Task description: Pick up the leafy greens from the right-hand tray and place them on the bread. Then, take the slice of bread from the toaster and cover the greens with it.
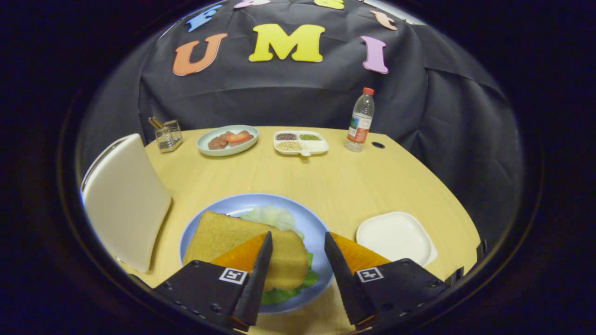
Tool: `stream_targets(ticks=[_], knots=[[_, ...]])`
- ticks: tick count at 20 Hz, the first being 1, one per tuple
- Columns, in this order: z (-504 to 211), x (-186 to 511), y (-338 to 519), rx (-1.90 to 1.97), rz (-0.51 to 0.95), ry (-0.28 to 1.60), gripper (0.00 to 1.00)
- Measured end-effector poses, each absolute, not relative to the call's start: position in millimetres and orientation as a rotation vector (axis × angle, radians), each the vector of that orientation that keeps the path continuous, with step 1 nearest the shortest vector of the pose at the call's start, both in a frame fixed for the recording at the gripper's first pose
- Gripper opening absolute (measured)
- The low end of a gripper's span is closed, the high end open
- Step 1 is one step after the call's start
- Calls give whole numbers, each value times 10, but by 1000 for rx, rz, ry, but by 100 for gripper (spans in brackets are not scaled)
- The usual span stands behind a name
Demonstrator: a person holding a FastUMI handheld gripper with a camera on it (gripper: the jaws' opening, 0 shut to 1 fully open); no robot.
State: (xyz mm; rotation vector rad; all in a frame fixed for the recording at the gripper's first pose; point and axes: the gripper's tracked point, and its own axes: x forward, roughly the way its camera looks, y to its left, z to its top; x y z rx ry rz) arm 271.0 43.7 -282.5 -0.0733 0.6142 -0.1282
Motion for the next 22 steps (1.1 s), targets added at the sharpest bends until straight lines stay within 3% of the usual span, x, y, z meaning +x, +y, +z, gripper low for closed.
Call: stream_targets(ticks=[3,6,8,22], knots=[[-2742,2697,413,-57,-127,587,71],[-2673,2638,475,-47,-103,571,89],[-2589,2580,527,-35,-88,542,95],[-1330,1816,935,-83,-23,257,95]])
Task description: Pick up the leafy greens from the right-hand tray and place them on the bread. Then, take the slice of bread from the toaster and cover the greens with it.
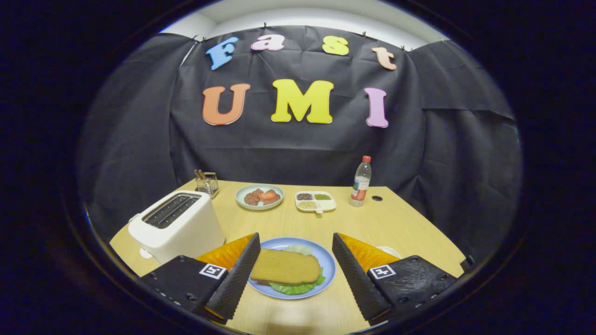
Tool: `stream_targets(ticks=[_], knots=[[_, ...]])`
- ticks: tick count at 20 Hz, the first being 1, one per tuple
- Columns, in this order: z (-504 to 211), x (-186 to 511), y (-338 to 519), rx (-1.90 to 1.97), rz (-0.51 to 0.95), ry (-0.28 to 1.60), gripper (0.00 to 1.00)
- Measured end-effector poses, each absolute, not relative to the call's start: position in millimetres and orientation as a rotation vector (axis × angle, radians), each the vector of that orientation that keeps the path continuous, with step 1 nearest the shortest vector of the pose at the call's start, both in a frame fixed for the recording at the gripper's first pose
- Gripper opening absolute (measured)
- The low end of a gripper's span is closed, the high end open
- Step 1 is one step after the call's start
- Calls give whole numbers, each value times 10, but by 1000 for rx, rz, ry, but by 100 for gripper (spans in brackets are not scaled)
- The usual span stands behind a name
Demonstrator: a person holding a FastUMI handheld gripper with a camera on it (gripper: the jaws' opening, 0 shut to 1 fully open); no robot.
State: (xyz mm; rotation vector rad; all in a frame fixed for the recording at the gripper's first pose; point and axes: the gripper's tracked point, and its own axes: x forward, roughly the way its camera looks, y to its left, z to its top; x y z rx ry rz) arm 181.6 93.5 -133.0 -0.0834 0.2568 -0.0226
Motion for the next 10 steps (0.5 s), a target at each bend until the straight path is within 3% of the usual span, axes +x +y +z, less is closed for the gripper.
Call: stream_targets(ticks=[10], knots=[[-887,1312,938,-67,19,147,95]])
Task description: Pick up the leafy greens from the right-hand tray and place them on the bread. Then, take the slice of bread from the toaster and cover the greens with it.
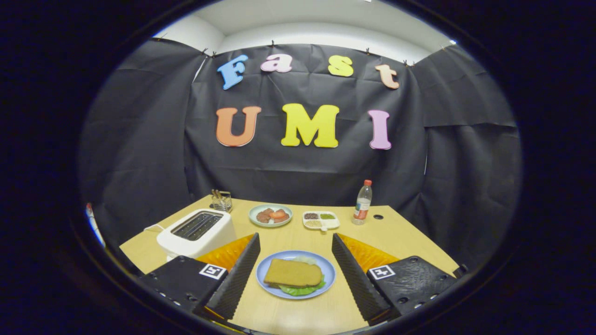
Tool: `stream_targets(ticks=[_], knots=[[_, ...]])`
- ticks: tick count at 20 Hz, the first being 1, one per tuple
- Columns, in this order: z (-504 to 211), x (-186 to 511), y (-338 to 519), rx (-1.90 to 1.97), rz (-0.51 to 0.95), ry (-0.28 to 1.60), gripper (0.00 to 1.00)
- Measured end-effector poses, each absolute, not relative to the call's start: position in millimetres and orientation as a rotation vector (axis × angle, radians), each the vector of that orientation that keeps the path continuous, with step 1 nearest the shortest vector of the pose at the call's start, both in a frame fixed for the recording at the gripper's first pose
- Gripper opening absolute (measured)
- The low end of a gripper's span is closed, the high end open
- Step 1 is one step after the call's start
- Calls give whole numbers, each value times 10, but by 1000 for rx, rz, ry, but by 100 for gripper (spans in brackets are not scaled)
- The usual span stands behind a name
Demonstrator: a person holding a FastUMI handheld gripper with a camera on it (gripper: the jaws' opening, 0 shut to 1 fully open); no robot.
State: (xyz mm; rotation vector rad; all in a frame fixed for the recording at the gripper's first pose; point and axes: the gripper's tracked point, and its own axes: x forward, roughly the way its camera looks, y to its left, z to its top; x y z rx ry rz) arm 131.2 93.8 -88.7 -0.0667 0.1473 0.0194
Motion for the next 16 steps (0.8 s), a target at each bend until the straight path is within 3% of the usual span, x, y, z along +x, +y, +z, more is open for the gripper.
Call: stream_targets(ticks=[5,16], knots=[[-729,1143,810,-7,38,68,95],[-875,1085,401,-28,-47,92,95]])
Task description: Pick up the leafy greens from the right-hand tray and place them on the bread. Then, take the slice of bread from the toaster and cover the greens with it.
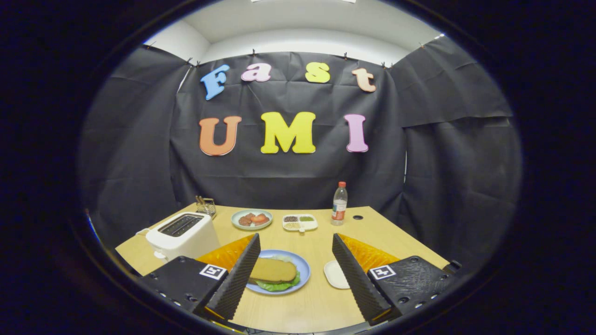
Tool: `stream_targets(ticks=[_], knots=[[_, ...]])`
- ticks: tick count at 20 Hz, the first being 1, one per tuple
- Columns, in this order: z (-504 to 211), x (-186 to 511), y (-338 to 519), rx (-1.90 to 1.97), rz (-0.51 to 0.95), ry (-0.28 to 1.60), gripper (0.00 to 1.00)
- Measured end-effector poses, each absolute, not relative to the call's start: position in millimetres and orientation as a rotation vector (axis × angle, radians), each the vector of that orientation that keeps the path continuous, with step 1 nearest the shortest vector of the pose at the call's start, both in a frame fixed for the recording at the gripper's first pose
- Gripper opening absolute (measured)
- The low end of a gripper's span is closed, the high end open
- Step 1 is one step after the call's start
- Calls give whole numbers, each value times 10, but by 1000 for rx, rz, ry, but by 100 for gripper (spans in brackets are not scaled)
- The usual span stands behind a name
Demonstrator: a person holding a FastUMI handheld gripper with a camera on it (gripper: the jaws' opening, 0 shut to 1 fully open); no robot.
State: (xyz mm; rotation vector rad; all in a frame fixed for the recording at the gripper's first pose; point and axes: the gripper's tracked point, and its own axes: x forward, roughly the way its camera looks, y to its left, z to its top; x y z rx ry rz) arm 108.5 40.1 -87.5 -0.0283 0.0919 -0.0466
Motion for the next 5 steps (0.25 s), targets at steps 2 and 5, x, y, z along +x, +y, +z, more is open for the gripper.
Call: stream_targets(ticks=[2,5], knots=[[-870,1103,446,-32,-35,89,95],[-829,1097,497,-40,-24,81,95]])
